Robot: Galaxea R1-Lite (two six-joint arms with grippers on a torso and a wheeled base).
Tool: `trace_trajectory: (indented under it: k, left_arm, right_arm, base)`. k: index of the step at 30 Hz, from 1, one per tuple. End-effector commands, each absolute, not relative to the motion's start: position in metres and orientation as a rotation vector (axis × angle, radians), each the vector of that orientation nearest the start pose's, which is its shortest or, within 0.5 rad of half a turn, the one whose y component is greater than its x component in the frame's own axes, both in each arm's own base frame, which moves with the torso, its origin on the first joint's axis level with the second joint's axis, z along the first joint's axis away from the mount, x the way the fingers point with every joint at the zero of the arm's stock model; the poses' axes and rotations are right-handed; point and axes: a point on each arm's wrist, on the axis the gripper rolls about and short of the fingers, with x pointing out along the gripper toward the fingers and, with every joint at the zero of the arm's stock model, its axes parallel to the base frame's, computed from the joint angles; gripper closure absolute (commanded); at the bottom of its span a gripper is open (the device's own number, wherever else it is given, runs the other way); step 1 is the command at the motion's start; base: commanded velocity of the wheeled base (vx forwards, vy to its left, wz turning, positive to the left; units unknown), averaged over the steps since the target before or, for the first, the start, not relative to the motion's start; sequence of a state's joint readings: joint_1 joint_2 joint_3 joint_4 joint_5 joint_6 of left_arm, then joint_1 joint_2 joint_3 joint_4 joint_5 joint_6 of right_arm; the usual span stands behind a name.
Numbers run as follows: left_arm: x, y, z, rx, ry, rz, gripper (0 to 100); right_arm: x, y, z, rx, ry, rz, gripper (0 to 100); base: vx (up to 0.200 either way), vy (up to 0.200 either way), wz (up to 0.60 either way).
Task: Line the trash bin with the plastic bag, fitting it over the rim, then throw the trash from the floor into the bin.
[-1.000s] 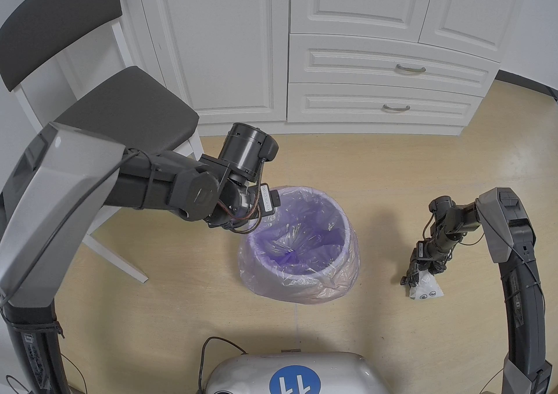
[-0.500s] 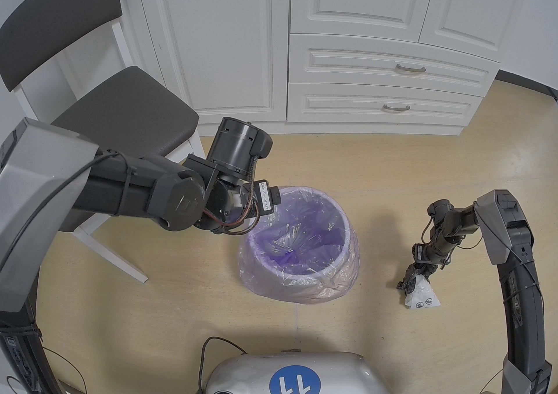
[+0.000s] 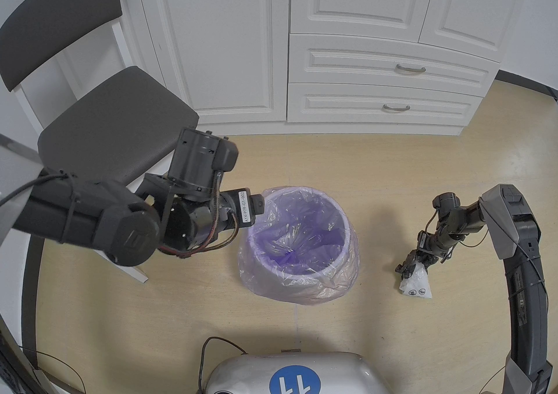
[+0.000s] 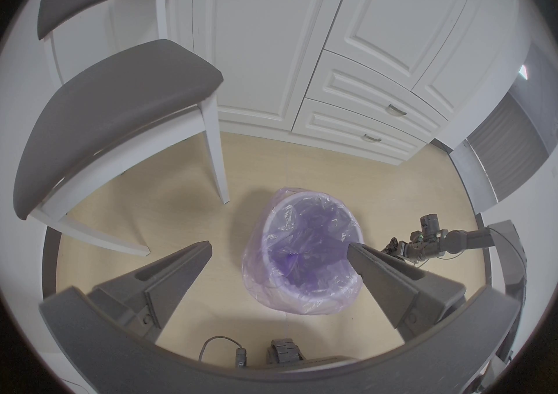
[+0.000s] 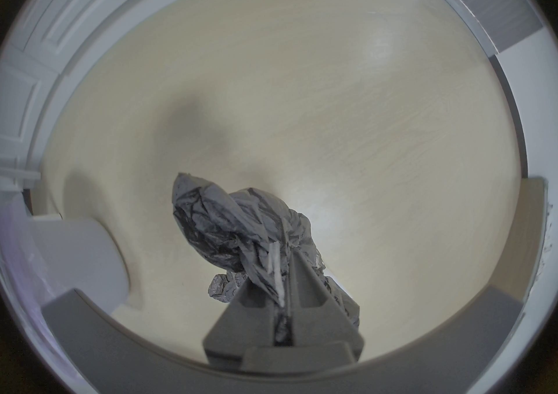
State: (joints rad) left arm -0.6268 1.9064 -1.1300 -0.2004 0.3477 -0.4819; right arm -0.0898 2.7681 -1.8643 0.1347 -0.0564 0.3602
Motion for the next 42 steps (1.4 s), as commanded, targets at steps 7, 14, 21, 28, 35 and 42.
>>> trace_trajectory:
  k: [7, 14, 21, 28, 35, 42]
  left_arm:
    - [0.227, -0.155, 0.194, -0.24, 0.403, -0.192, 0]
    - [0.222, -0.135, 0.198, -0.136, 0.311, -0.159, 0]
    - [0.231, -0.117, 0.194, -0.049, 0.243, -0.064, 0]
    - [0.252, -0.079, 0.197, -0.003, 0.162, 0.087, 0]
    - [0.255, -0.05, 0.212, 0.005, 0.064, 0.195, 0]
    - [0.238, -0.037, 0.232, -0.023, -0.02, 0.253, 0]
  right_arm:
    - [0.486, -0.043, -0.039, 0.448, 0.762, -0.203, 100]
    - [0.474, -0.048, -0.008, 0.461, 0.573, -0.089, 100]
    - [0.448, -0.032, 0.07, 0.37, 0.449, -0.019, 100]
    - [0.419, 0.005, 0.122, 0.332, 0.312, 0.082, 100]
    - [0.381, 0.066, 0.15, 0.313, 0.171, 0.247, 100]
    - [0.364, 0.143, 0.143, 0.316, 0.113, 0.337, 100]
  base:
    - [0.0, 0.0, 0.0]
    - [0.0, 0.0, 0.0]
    - [0.0, 0.0, 0.0]
    - [0.0, 0.0, 0.0]
    - [0.0, 0.0, 0.0]
    - [0.0, 0.0, 0.0]
